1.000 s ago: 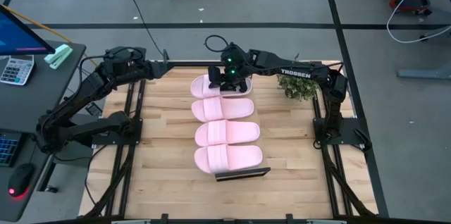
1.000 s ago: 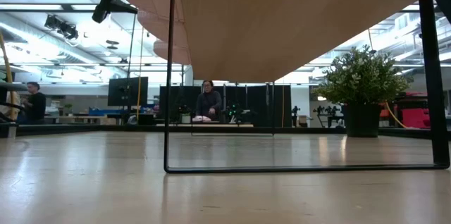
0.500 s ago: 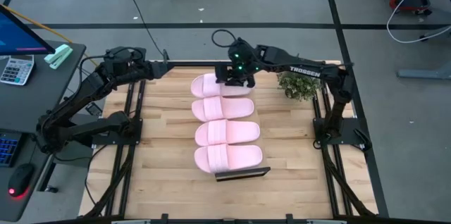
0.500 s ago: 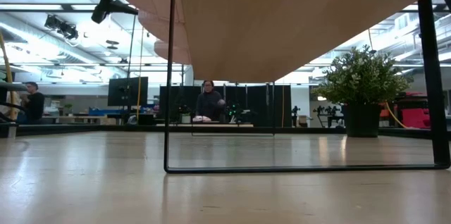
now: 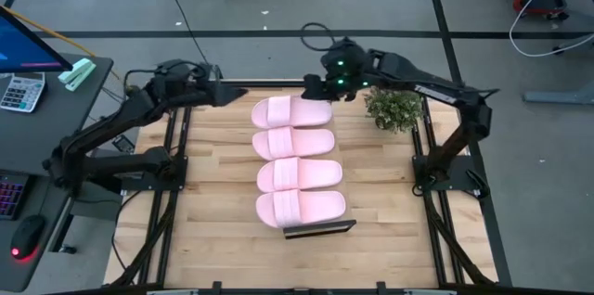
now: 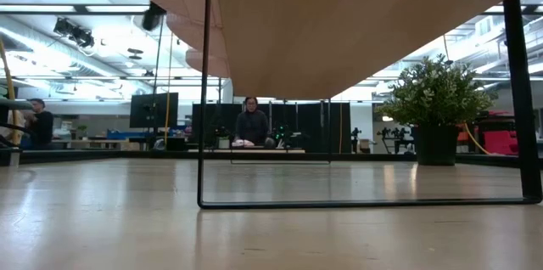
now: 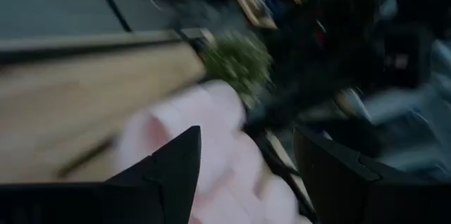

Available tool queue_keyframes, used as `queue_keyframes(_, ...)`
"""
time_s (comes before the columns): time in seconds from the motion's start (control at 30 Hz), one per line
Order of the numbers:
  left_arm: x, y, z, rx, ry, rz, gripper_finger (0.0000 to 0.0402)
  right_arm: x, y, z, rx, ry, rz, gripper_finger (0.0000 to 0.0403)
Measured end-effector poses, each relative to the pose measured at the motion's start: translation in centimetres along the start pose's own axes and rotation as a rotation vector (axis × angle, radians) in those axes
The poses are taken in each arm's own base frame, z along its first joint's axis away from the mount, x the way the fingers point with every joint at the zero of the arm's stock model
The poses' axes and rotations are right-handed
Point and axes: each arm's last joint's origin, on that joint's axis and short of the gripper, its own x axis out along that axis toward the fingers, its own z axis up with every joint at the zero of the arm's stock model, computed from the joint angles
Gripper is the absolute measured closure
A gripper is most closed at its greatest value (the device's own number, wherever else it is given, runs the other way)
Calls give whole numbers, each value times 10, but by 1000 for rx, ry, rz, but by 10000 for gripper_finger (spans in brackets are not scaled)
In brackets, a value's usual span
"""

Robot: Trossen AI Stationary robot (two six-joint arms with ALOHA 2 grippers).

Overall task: Pick and place slides into the shelf
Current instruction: Put the pink slipper on the shelf

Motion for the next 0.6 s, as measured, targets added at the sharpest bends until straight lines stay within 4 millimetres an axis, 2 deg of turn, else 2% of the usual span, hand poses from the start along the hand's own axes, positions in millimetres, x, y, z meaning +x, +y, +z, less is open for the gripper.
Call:
queue_keyframes(0.1,17,3,1,-50,80,-70,171,-21,4,-4,-36,-33,18,198)
queue_keyframes(0.2,29,8,2,-84,106,-51,178,-37,7,-10,-68,-57,23,222)
queue_keyframes(0.33,36,-2,14,-79,105,-52,205,-53,11,-22,-110,-67,25,258)
queue_keyframes(0.43,36,-18,28,-6,119,-40,231,-61,14,-31,-149,-71,19,288)
queue_keyframes(0.6,43,-36,44,184,216,151,272,-62,17,-46,-219,-20,-5,349)
